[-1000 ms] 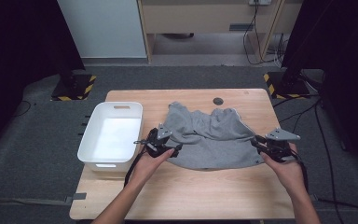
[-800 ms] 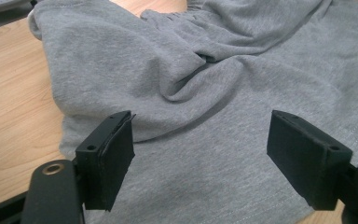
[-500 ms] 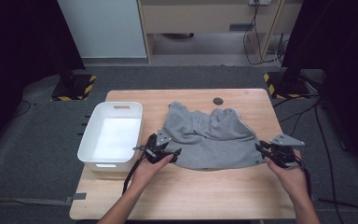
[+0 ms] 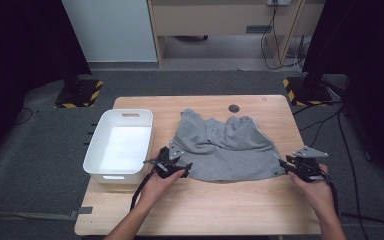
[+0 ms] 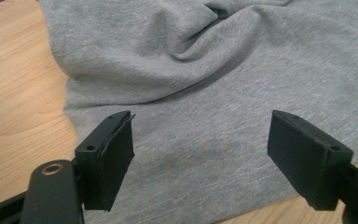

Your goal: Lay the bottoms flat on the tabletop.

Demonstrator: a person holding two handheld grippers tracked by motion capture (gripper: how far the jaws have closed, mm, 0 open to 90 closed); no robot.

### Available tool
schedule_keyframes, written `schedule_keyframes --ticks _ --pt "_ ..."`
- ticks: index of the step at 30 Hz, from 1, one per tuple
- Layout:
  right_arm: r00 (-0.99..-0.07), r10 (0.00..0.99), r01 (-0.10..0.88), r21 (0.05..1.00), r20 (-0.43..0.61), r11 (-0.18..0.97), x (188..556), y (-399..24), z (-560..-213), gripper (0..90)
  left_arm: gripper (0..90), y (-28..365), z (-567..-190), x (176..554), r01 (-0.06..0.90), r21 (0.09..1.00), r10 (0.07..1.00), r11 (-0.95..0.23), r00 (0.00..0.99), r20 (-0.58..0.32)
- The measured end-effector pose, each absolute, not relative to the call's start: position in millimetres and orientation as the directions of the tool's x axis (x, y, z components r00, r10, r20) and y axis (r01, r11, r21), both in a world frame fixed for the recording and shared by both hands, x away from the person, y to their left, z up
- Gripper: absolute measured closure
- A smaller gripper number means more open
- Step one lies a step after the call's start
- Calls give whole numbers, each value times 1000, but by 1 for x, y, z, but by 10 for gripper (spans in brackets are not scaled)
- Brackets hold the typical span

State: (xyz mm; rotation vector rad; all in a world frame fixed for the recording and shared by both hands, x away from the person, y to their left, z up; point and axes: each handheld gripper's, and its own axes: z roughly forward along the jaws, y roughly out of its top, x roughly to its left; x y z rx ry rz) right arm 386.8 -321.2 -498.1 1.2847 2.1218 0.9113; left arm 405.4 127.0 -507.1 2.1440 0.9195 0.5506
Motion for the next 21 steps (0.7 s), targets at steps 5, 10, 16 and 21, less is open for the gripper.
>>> schedule_keyframes --ticks 5,10,16,21 --pt "-425 903 606 720 -67 339 389 -324 -509 612 221 127 -509 405 439 761 758 -478 644 105" --pt "-422 905 629 701 -55 335 391 -327 -516 569 213 128 -512 407 450 762 769 -466 631 98" --pt "-425 905 661 678 -14 320 394 -329 -522 619 213 127 -515 407 450 757 769 -473 630 107" --pt "-455 890 663 679 33 314 394 -330 -522 816 213 127 -515 408 449 760 775 -470 623 111"
